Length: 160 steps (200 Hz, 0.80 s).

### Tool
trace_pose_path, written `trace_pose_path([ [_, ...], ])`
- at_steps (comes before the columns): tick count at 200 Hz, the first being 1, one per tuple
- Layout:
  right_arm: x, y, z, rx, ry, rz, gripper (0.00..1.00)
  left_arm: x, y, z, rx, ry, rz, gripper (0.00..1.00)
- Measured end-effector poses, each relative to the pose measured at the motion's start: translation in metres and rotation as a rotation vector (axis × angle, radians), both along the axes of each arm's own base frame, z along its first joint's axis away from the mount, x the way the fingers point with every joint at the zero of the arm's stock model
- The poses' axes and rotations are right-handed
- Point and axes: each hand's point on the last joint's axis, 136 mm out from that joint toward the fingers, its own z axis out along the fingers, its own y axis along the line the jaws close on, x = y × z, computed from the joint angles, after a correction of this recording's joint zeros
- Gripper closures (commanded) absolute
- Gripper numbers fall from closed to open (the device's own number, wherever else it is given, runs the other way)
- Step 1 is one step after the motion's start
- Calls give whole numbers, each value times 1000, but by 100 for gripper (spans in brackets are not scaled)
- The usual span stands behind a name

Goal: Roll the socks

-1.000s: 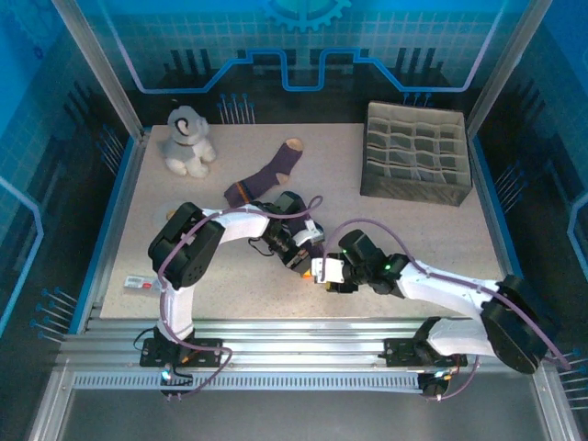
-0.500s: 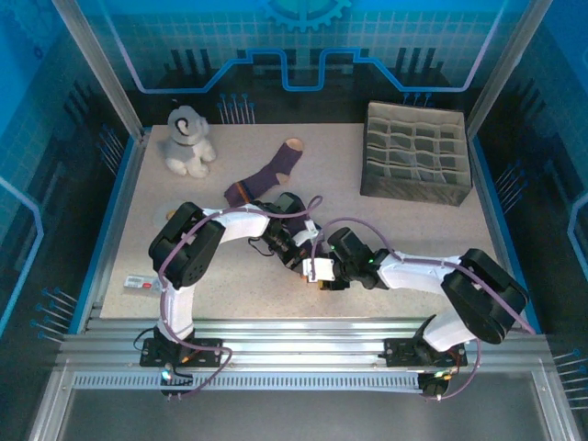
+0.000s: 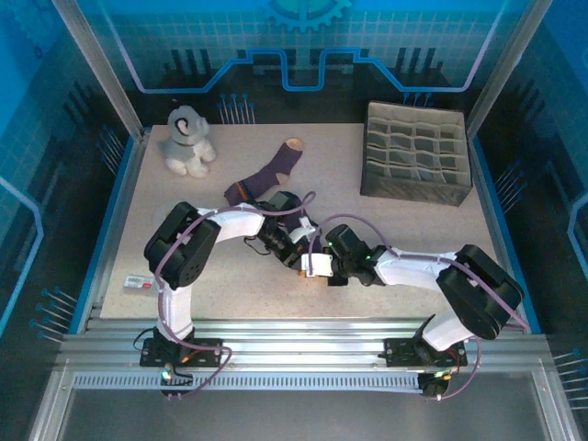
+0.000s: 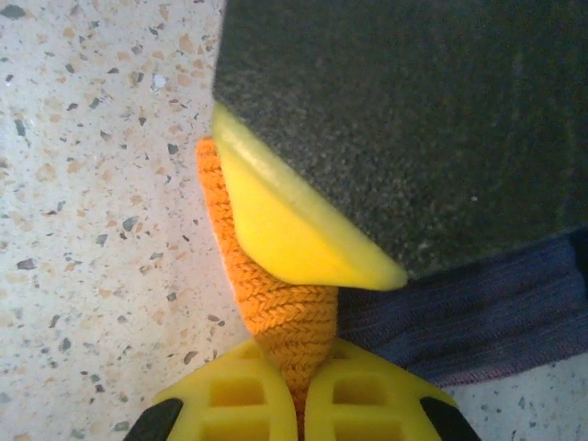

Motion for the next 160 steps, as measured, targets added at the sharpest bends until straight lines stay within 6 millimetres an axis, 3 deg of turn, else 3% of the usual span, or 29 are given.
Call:
trace_pose_path([
  [65,-7,23,21,-12,266,-123,100,0,30,14,-31,-33,204,79],
  [90,-15,28,16,-26,387,-195,100,4,44,13,-37,-31,312,75],
  [121,-38,27,-1,-81,519,-255,100,10,67,14,-49,-45,451,72],
  [160,-43,36,-2,-107,594,-297,100,29,83,45,-114,-157,558,73],
])
